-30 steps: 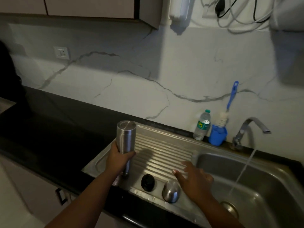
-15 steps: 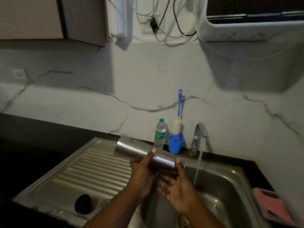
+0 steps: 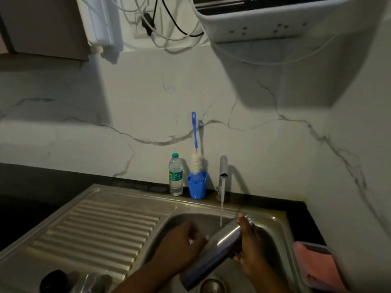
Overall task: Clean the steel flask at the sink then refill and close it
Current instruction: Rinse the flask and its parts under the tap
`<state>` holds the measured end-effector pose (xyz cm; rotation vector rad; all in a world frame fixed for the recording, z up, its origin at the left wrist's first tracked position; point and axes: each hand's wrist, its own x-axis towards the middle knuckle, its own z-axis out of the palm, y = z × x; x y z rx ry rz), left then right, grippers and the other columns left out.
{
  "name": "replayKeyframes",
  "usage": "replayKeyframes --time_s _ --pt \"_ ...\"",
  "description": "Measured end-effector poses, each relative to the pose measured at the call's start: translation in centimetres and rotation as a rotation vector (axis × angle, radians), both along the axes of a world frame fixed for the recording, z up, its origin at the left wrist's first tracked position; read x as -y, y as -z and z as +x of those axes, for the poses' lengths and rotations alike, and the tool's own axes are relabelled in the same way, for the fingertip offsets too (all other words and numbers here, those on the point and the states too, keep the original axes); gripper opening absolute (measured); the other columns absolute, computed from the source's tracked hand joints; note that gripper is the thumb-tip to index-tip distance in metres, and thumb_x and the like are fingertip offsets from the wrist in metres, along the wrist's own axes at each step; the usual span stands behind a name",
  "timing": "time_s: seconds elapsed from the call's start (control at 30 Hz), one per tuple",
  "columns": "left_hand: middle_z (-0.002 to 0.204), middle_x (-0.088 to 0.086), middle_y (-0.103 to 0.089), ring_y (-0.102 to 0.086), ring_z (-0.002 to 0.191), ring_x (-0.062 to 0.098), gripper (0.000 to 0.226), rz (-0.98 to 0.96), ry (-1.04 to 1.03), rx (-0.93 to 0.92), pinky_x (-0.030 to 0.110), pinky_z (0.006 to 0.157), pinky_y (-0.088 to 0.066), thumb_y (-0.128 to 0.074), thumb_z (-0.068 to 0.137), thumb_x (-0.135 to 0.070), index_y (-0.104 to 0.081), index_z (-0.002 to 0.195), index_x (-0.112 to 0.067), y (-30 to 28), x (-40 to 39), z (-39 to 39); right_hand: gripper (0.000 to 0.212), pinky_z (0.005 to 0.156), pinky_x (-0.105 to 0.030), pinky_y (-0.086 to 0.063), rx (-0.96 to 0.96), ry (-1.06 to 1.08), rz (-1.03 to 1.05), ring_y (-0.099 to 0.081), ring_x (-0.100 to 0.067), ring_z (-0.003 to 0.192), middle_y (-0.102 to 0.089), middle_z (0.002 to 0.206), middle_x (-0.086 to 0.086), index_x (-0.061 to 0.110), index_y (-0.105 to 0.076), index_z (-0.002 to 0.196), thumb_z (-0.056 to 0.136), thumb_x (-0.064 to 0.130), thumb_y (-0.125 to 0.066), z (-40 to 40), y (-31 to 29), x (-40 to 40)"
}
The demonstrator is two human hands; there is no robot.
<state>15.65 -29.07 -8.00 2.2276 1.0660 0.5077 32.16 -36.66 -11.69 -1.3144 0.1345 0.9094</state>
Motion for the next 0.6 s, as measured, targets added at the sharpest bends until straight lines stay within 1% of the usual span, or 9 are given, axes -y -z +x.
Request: replayKeyframes --time_s 0.03,0.1,0.13,0.2,0.27,0.4,0.47,0.53,0.6 --pt "0.094 -0.015 -0.063 -0.059 0.086 0.001 0.047 0.04 0.024 0.04 0.023 0.081 -0.05 -0.062 0.068 -0.071 -0.059 0.094 -0.033 0.3 -0.6 0.7 0.065 0.08 -0.05 -0.053 0.005 -0.055 -0.038 -0.061 -0.038 0.094 -0.062 0.108 -0.019 0.013 -0.058 0.115 0.065 0.051 -0.077 0.2 -0.1 0.0" --pt "0.121 -0.016 -0.054 -0.054 0.111 0.006 0.086 -0.062 0.111 -0.008 0.025 0.094 -0.047 -0.067 0.052 -0.079 -0.05 0.125 -0.036 1.2 -1.6 2.4 0.06 0.078 -0.045 -0.053 0.048 -0.157 -0.099 -0.061 -0.036 0.09 -0.062 0.102 -0.018 0.013 -0.06 0.108 0.065 0.052 -0.077 0.4 -0.1 -0.6" --pt "0.13 -0.017 -0.046 -0.049 0.121 0.008 0.103 -0.167 0.185 -0.039 0.027 0.1 -0.044 -0.074 0.049 -0.077 -0.039 0.137 -0.036 2.0 -2.0 3.3 0.057 0.078 -0.043 -0.053 0.089 -0.2 -0.126 -0.061 -0.034 0.089 -0.063 0.101 -0.016 0.013 -0.062 0.106 0.067 0.053 -0.076 0.5 -0.1 -1.2" --pt "0.14 -0.02 -0.041 -0.046 0.128 0.004 0.116 -0.355 0.385 0.023 0.032 0.105 -0.044 -0.088 0.049 -0.06 -0.027 0.145 -0.038 3.4 -2.3 5.2 0.051 0.081 -0.043 -0.052 0.142 -0.261 -0.142 -0.062 -0.032 0.087 -0.065 0.098 -0.014 0.014 -0.065 0.102 0.071 0.053 -0.073 0.7 0.0 -2.5" --pt "0.142 -0.017 -0.045 -0.049 0.127 0.001 0.122 -0.381 0.435 0.098 0.032 0.102 -0.049 -0.094 0.051 -0.045 -0.02 0.148 -0.039 4.9 -2.9 6.8 0.041 0.078 -0.042 -0.053 0.175 -0.259 -0.116 -0.063 -0.031 0.084 -0.066 0.092 -0.013 0.015 -0.065 0.094 0.076 0.052 -0.07 1.2 0.3 -3.6" --pt "0.127 -0.019 -0.055 -0.055 0.113 -0.008 0.1 -0.327 0.364 0.191 0.022 0.094 -0.051 -0.09 0.061 -0.025 -0.03 0.139 -0.043 6.0 -4.4 8.9 0.032 0.066 -0.033 -0.048 0.266 -0.13 -0.078 -0.062 -0.023 0.078 -0.067 0.097 -0.013 0.019 -0.061 0.089 0.086 0.051 -0.056 2.3 2.0 -5.4" --pt "0.121 -0.023 -0.055 -0.054 0.104 -0.017 0.094 -0.279 0.332 0.181 0.01 0.086 -0.047 -0.087 0.067 -0.027 -0.028 0.138 -0.044 6.2 -5.1 9.7 0.033 0.068 -0.03 -0.045 0.306 -0.124 -0.067 -0.06 -0.018 0.085 -0.064 0.11 -0.008 0.023 -0.061 0.101 0.087 0.052 -0.051 2.4 3.7 -6.3" --pt "0.121 -0.026 -0.05 -0.051 0.095 -0.022 0.085 -0.26 0.295 0.138 -0.004 0.077 -0.037 -0.078 0.079 -0.029 -0.019 0.138 -0.043 6.6 -5.4 10.3 0.049 0.086 -0.034 -0.047 0.512 -0.193 -0.144 -0.056 -0.016 0.107 -0.055 0.128 -0.001 0.027 -0.047 0.132 0.09 0.052 -0.048 1.9 4.8 -6.0" --pt "0.138 -0.012 -0.046 -0.05 0.112 -0.011 0.073 -0.217 0.289 0.095 -0.007 0.086 -0.029 -0.066 0.09 -0.035 -0.011 0.137 -0.045 7.5 -5.6 10.8 0.073 0.113 -0.039 -0.03 0.842 -0.33 -0.315 -0.031 -0.015 0.138 -0.026 0.154 0.007 0.032 -0.018 0.15 0.086 0.063 -0.038 0.9 5.0 -5.4"
